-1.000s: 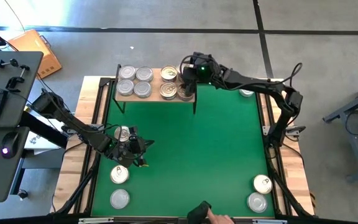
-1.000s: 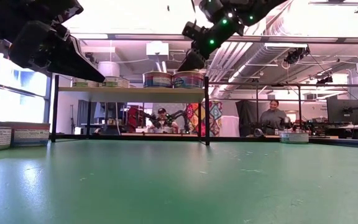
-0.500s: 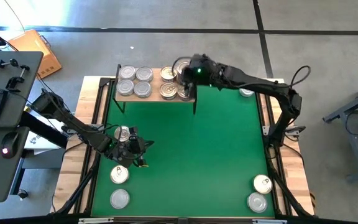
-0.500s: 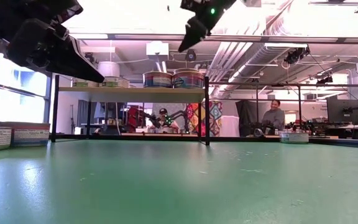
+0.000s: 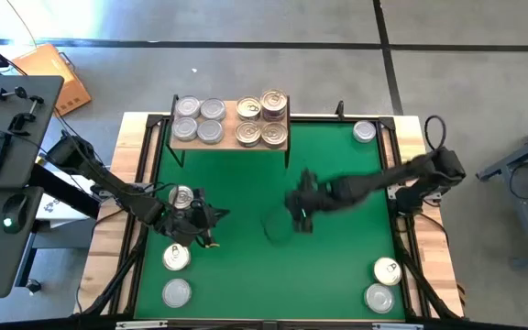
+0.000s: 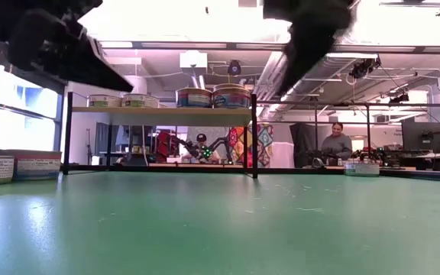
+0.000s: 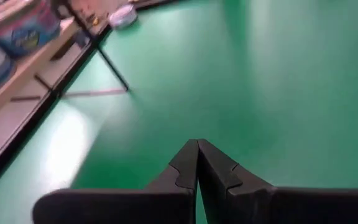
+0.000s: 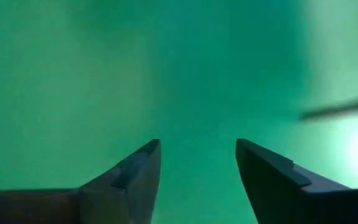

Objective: Stack canned seafood by type on shelf
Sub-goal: Stack the green tuna can on top of the other green tuna can on the shelf

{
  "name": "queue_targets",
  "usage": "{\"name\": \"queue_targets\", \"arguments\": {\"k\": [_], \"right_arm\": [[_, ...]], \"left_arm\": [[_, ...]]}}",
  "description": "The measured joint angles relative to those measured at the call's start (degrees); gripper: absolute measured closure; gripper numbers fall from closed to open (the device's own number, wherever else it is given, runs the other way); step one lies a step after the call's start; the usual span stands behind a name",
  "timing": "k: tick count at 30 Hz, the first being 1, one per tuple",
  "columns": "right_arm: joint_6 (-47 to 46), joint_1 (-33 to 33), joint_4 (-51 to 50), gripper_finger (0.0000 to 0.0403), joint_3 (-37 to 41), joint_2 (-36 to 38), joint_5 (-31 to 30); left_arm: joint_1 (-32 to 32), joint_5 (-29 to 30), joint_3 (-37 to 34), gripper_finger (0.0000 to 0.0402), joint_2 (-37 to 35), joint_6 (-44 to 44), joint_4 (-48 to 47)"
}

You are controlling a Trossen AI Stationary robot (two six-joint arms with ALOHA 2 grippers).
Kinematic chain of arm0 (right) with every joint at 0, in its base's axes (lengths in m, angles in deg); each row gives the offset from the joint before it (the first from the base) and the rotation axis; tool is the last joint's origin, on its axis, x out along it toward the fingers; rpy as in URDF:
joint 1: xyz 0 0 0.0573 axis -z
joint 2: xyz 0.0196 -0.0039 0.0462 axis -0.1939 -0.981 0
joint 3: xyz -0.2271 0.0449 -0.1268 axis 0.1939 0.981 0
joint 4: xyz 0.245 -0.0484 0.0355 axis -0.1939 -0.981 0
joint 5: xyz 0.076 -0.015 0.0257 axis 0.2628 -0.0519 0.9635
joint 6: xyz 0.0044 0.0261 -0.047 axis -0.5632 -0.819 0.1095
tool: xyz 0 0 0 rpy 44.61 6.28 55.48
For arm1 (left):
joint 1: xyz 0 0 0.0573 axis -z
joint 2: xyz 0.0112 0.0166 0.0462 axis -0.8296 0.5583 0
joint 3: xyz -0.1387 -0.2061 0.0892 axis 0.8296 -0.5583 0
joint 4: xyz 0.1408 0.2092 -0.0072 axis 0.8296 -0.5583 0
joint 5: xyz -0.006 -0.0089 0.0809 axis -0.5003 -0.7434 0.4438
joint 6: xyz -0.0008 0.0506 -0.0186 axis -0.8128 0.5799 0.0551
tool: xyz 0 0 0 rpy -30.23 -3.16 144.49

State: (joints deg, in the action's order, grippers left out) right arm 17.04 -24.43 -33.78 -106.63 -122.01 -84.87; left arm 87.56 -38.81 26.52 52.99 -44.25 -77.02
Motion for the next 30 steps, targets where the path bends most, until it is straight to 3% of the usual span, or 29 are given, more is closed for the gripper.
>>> {"name": "queue_targets", "arguments": {"k": [6,11,15,22,26,30], "right_arm": [[-25.5,-13.0,0.1,0.0231,7.6,-0.2,-0.2],[-41.9,-21.1,-0.5,0.0247,8.4,-0.3,1.8],[-50.2,-26.9,-2.6,0.0255,8.4,-0.3,2.1],[-62.7,-34.7,-8.0,0.0269,8.5,-0.6,2.9],[-67.9,-37.9,-4.7,0.0279,11.7,-0.7,3.2],[-72.7,-39.8,0.2,0.0290,16.3,-0.7,7.9]], "left_arm": [[-1.9,-4.0,0.0,0.0401,0.0,9.1,8.5],[-5.3,-12.1,0.0,0.0401,0.0,13.7,16.1],[-7.4,-17.8,0.0,0.0401,0.0,14.5,19.8],[-9.0,-22.2,0.0,0.0401,0.0,14.6,22.1],[-9.1,-26.3,0.0,0.0401,0.7,14.3,23.8],[-9.0,-30.8,0.0,0.0401,4.2,14.5,31.0]]}}
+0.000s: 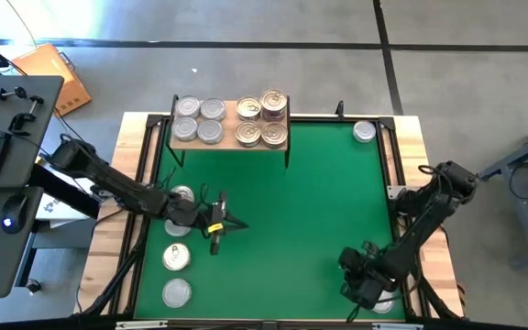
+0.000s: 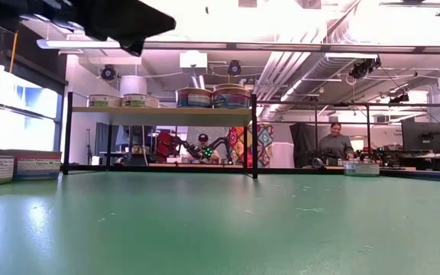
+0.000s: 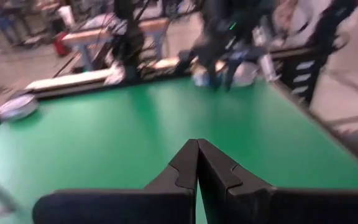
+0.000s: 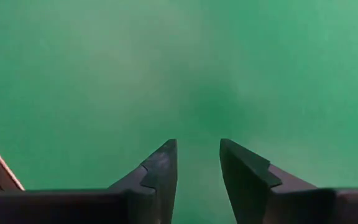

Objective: Stack canned seafood by type on shelf
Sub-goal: Stack the green tuna can on top of the other green tuna can on the shelf

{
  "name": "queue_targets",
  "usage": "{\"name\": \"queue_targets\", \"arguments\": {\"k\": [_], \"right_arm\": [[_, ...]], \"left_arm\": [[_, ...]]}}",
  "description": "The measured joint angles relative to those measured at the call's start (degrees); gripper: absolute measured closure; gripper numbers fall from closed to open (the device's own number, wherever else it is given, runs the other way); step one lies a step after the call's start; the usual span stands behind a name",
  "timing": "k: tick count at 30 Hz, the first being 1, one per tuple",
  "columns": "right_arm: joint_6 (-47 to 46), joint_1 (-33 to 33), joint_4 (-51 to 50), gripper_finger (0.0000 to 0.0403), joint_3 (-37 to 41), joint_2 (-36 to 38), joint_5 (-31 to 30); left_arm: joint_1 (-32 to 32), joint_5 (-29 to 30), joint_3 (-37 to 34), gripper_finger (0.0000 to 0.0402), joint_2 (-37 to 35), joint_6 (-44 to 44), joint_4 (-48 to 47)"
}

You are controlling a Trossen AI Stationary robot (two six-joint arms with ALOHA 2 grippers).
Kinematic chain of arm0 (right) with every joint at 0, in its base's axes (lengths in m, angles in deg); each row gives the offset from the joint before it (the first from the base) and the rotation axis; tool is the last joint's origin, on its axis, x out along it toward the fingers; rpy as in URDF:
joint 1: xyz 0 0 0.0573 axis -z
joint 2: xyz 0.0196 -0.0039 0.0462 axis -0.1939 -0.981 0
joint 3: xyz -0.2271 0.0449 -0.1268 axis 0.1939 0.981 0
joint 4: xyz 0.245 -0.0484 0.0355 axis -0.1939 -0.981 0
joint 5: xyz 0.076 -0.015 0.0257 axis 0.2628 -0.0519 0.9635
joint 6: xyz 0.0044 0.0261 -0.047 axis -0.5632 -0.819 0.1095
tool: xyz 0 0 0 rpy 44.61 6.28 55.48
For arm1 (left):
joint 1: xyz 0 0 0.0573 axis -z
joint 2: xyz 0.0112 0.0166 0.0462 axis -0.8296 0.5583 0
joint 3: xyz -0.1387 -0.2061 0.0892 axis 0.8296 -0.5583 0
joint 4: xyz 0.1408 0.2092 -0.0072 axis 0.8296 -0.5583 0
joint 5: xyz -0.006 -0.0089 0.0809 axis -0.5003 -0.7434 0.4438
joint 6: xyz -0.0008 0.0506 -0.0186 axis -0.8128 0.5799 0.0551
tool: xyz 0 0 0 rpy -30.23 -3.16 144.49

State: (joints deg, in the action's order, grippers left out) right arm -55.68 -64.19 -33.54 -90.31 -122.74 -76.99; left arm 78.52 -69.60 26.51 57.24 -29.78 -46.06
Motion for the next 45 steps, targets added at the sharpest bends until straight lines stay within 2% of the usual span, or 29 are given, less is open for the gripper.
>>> {"name": "queue_targets", "arguments": {"k": [4,9,13,17,27,30,33,43,45], "right_arm": [[-2.4,-0.1,-0.3,0.0304,0.9,0.0,4.6],[-0.4,1.5,-0.9,0.0329,0.7,0.0,10.3],[2.7,2.6,-3.3,0.0361,-3.3,0.0,12.3],[1.8,2.8,-5.0,0.0397,-8.3,0.0,18.1],[-21.1,-7.8,-1.4,0.0402,-8.8,0.1,19.7],[-24.2,-9.6,-0.6,0.0402,-8.8,-0.2,19.6],[-24.3,-10.1,-0.2,0.0402,-8.8,-1.3,19.8],[-13.4,-6.7,2.2,0.0403,-9.1,-8.2,20.4],[-10.7,-5.3,2.2,0.0403,-9.1,-8.4,18.1]], "left_arm": [[-0.1,-2.6,0.0,0.0401,4.7,0.1,7.9],[-1.2,-2.9,0.2,0.0401,10.8,1.1,16.2],[-2.0,-2.9,1.7,0.0401,14.0,1.2,17.1],[-2.3,-3.0,2.8,0.0401,15.7,1.2,17.0],[-2.4,-3.1,3.1,0.0401,16.4,2.7,16.9],[-2.4,-3.1,3.1,0.0401,16.3,2.7,16.8],[-2.4,-3.0,3.1,0.0401,16.3,2.7,16.8],[-2.2,-3.1,3.1,0.0401,16.3,2.6,16.6],[-2.2,-3.1,3.1,0.0402,16.3,2.6,16.6]]}}
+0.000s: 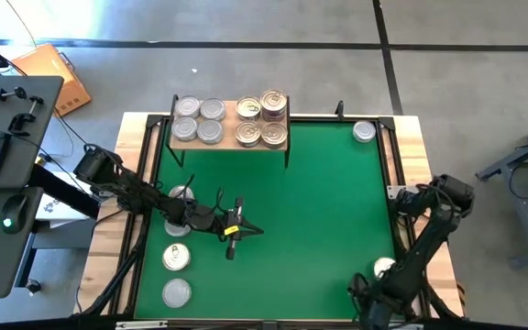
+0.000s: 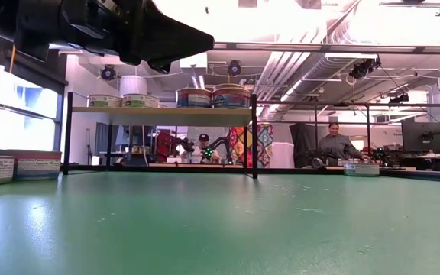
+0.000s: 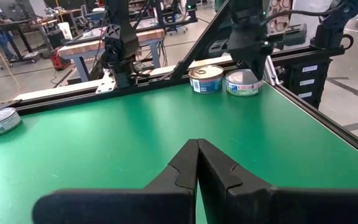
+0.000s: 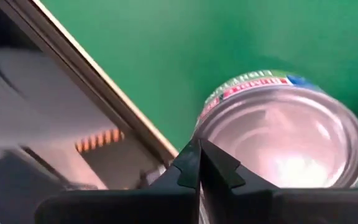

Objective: Stack canned seafood by type on shelf
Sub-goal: Stack the green tuna can on top of the other green tuna can on the shelf

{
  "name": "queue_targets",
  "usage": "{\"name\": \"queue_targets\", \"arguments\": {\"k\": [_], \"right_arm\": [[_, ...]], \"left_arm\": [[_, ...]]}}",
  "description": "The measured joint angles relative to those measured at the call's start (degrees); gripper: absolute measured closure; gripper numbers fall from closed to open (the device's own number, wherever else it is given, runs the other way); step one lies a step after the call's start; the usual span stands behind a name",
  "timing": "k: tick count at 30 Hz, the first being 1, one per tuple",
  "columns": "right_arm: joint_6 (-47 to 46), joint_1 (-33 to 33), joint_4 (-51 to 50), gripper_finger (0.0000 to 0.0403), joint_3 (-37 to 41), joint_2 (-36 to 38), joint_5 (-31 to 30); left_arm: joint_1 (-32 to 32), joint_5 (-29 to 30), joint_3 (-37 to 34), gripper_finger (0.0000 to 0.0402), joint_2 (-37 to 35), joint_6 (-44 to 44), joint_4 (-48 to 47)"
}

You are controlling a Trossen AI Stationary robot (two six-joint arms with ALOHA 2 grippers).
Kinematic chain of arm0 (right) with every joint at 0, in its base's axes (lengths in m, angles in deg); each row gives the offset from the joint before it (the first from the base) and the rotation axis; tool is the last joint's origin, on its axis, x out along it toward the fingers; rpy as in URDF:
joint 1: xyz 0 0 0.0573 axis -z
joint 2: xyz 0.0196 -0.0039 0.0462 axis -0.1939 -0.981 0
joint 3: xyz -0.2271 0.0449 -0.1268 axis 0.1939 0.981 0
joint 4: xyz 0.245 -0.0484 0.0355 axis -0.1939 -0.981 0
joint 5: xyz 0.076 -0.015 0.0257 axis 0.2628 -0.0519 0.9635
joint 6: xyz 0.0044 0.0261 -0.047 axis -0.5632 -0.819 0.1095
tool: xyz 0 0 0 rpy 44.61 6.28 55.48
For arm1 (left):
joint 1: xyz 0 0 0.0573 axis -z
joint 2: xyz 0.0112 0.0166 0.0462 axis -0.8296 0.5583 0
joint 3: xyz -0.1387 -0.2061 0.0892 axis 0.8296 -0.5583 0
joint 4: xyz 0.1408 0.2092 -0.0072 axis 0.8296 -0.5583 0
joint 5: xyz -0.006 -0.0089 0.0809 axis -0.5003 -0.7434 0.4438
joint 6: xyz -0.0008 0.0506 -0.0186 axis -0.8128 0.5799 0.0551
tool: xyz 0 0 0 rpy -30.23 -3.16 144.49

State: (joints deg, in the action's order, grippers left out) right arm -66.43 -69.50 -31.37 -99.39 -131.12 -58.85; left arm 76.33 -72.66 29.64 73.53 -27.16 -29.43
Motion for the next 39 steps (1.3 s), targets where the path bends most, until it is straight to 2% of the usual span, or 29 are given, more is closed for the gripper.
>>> {"name": "queue_targets", "arguments": {"k": [5,9,11,15,22,26,30,33,39], "right_arm": [[10.6,6.1,0.3,0.0403,-0.1,-0.1,-9.3],[24.4,11.6,5.7,0.0403,0.1,-0.4,-23.4],[30.7,13.4,7.4,0.0403,0.3,-0.6,-26.8],[33.5,14.7,5.7,0.0403,0.3,-0.5,-27.9],[26.7,11.5,4.7,0.0403,1.7,-0.4,-33.0],[18.5,9.5,9.3,0.0403,6.1,0.1,-35.7],[13.0,9.3,12.1,0.0403,9.0,0.2,-35.3],[13.6,11.5,10.2,0.0403,10.0,-0.4,-32.4],[21.3,18.3,10.2,0.0403,9.8,-0.6,-32.0]], "left_arm": [[0.0,0.0,0.0,0.0401,0.0,0.0,0.1],[0.0,0.0,0.0,0.0401,0.0,-0.1,0.2],[0.0,0.0,0.0,0.0401,0.0,-0.1,0.2],[0.0,0.0,0.0,0.0401,0.0,-0.2,0.1],[-0.9,-3.1,1.9,0.0402,0.0,-1.6,-2.1],[-1.3,-3.2,8.2,0.0402,0.8,-0.5,-12.9],[-1.9,-3.2,14.5,0.0401,4.7,1.5,-20.6],[-2.6,-3.3,17.9,0.0401,8.0,2.4,-21.4],[-5.0,-3.2,21.1,0.0401,11.0,1.3,-23.3]]}}
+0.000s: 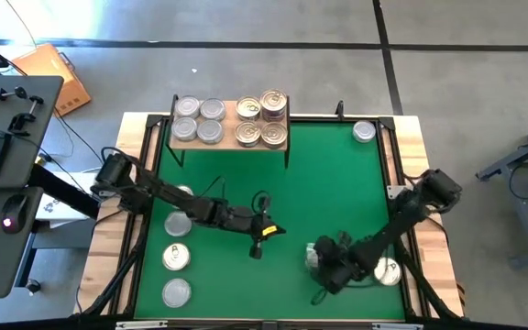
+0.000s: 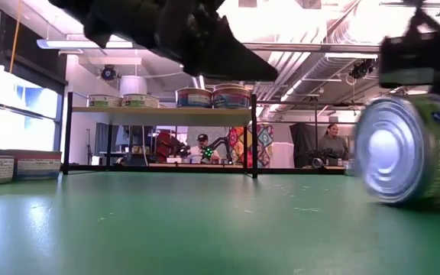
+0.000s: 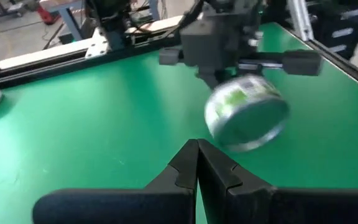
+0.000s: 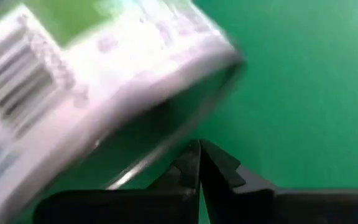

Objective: Stack canned seafood by type on shelf
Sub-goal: Stack the green tuna can on top of the other green tuna can on the shelf

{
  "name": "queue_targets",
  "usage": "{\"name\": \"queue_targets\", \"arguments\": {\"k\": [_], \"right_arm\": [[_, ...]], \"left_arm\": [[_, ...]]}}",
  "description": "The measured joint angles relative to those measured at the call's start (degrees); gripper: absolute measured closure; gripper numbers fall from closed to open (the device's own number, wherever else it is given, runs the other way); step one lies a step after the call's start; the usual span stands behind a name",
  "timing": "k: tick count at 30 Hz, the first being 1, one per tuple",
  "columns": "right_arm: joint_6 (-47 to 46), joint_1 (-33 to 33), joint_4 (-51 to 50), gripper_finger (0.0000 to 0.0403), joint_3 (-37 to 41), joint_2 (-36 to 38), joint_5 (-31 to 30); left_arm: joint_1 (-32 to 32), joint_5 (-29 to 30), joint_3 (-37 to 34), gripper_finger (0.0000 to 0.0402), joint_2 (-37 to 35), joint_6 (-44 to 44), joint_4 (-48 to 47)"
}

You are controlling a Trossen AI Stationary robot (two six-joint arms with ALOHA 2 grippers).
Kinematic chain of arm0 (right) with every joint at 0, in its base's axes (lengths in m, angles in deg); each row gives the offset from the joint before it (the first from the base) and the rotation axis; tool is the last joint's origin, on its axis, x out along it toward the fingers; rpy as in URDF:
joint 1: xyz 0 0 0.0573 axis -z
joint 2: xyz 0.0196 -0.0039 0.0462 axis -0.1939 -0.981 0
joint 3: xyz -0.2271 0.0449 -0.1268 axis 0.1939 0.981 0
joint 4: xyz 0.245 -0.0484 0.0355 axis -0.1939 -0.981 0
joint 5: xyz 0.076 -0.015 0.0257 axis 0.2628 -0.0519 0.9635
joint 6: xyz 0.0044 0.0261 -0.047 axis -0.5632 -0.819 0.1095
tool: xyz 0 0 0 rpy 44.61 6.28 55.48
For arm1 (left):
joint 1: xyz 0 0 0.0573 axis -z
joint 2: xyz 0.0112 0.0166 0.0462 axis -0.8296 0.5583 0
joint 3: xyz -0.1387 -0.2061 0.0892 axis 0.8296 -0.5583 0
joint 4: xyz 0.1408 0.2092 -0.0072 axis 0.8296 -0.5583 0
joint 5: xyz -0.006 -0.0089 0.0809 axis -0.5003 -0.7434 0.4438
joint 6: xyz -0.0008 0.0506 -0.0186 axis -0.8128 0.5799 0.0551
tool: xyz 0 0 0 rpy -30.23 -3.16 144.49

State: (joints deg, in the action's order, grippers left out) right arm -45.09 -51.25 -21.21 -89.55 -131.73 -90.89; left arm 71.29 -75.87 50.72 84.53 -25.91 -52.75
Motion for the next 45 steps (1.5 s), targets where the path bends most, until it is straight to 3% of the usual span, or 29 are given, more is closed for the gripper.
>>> {"name": "queue_targets", "arguments": {"k": [11,16,20,24,30,33,36,45], "right_arm": [[13.9,9.0,6.0,0.0403,-1.0,-0.1,-4.2],[14.5,9.3,5.0,0.0403,-1.0,-0.1,-5.6],[14.5,9.2,4.7,0.0403,-1.0,0.0,-5.6],[13.9,8.9,2.9,0.0403,-1.0,0.1,-5.1],[8.3,4.6,0.2,0.0403,-1.0,0.3,-1.7],[3.7,1.9,0.1,0.0403,-1.0,0.3,-1.6],[-1.3,-0.7,0.2,0.0403,-1.0,0.3,-3.6],[-9.6,-4.3,1.0,0.0403,-1.1,0.3,-7.5]], "left_arm": [[0.4,-0.3,-0.1,0.0401,-3.0,2.7,-4.8],[0.9,-4.9,-0.1,0.0390,-3.9,8.4,-5.4],[0.9,-8.5,-0.1,0.0344,-2.8,15.7,-6.4],[0.7,-10.1,-0.1,0.0266,-1.7,19.4,-5.3],[-1.3,-11.4,-0.1,0.0131,-1.8,16.6,-5.1],[-2.8,-12.1,-0.1,0.0085,-1.8,14.5,-5.5],[-4.1,-12.5,-0.1,0.0070,-1.8,13.6,-5.5],[-4.9,-14.0,-0.1,0.0073,-1.6,12.7,-6.8]]}}
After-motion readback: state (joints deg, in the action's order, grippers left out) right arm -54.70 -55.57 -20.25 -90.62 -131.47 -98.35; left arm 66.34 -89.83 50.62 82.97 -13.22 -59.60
